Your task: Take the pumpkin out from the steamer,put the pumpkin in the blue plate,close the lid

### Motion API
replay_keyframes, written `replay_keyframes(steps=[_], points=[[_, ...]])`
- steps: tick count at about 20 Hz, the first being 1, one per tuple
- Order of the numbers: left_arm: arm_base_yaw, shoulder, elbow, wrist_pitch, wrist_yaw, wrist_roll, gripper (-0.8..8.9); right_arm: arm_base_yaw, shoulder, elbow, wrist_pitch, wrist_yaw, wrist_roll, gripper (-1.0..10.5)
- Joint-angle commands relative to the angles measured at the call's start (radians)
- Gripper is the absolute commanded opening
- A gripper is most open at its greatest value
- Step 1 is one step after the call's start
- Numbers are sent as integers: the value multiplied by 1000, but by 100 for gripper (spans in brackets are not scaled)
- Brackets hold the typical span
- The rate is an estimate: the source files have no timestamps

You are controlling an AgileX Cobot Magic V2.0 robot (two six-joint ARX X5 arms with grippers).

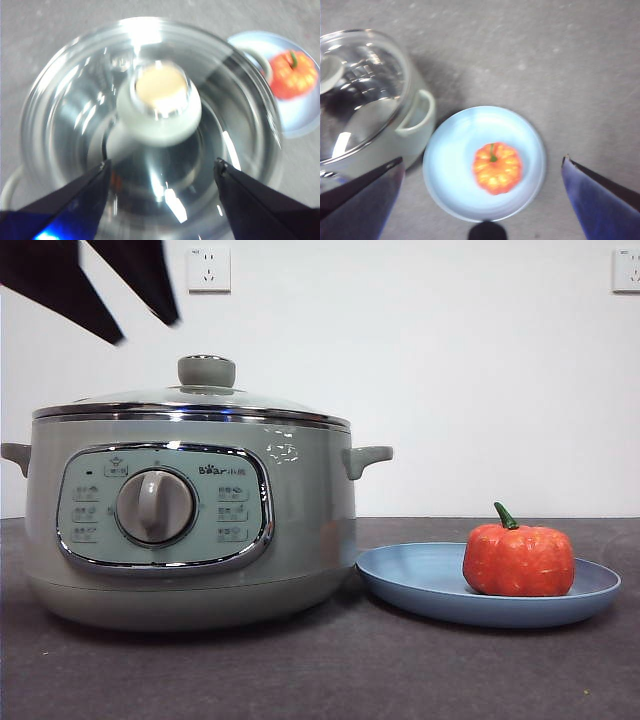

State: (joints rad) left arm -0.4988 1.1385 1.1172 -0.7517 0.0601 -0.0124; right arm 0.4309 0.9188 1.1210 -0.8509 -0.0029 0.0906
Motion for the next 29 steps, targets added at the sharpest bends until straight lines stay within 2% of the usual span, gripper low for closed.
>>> replay_keyframes(steps=[1,2,5,6,8,10,13,16,20,29], points=[[0,-67,3,-60,22,-5,341,2,-1,-10,16,-79,5,461],[0,-100,3,-79,50,-2,322,3,-1,-10,24,-96,5,350],[0,-191,3,-88,97,49,-22,16,-2,-11,48,-100,-18,14],[0,-217,3,-86,97,71,-8,29,-7,-13,64,-99,-22,-17],[0,-265,0,-80,88,97,-8,57,-45,-38,138,-80,-21,-17],[0,-320,-28,-56,29,100,-8,95,-115,-109,256,-25,-20,-17],[0,-446,-150,78,-7,98,-8,148,-224,-256,422,55,-12,-17],[0,-590,-297,195,-8,90,-8,184,-328,-424,584,88,18,-17],[0,-625,-333,157,-6,67,-5,183,-327,-465,563,92,92,-17],[0,-618,-333,40,-5,60,-4,180,-315,-465,451,89,94,-17]])
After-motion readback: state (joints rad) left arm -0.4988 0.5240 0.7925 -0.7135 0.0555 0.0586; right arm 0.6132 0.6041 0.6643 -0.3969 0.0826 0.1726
